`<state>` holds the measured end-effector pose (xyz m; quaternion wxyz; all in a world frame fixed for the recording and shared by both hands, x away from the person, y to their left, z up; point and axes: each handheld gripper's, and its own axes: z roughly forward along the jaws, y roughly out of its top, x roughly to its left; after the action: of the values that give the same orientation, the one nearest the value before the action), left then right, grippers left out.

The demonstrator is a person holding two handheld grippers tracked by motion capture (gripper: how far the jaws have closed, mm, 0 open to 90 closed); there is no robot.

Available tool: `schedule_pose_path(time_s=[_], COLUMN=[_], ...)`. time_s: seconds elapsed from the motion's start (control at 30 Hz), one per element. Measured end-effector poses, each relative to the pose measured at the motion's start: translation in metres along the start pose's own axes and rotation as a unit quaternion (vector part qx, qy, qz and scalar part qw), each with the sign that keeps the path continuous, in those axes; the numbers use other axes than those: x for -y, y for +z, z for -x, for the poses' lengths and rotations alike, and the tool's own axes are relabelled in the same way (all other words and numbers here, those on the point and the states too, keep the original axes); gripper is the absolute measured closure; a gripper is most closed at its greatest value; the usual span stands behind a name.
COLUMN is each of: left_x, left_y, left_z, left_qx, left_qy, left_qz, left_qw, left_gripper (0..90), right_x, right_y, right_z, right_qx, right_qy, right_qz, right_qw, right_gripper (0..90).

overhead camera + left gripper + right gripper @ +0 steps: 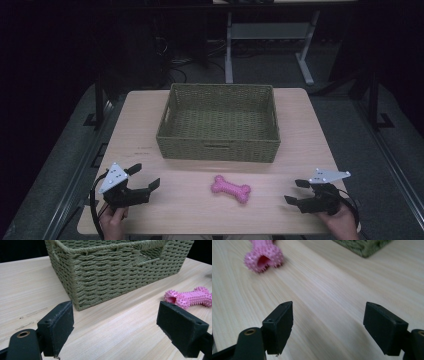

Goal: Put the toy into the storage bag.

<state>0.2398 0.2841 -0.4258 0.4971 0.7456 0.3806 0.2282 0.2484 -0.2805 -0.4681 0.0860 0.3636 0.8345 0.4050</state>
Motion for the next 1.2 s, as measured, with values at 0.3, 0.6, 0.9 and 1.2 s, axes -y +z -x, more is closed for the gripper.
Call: schedule_pose_path(time_s=[0.3,0.6,0.9,1.2], left_x=[0.000,0.001,0.001,0.001], left_y=[-0.003,-0.003,-0.004,-0.004], left_z=[0.001,0.001,0.000,0.000], left_qx=[0.004,0.003,0.000,0.001], left_qy=[-0.001,0.002,-0.001,0.001], left_qz=[0.004,0.004,0.005,0.004], left_qw=[1.0000,1.0000,1.0000,1.0000], left_gripper=[13.9,13.8,13.9,13.8], right_x=[-0.012,-0.029,-0.052,-0.065], right_y=[0.003,0.001,0.010,0.016], right_z=[-0.012,-0.020,-0.035,-0.044], right_qx=[-0.006,-0.013,-0.029,-0.037], right_qy=[-0.018,-0.039,-0.074,-0.090], right_qz=[-0.013,-0.038,-0.065,-0.067], right_qw=[0.9997,0.9984,0.9948,0.9930], right_gripper=[21.8,21.2,20.2,19.7])
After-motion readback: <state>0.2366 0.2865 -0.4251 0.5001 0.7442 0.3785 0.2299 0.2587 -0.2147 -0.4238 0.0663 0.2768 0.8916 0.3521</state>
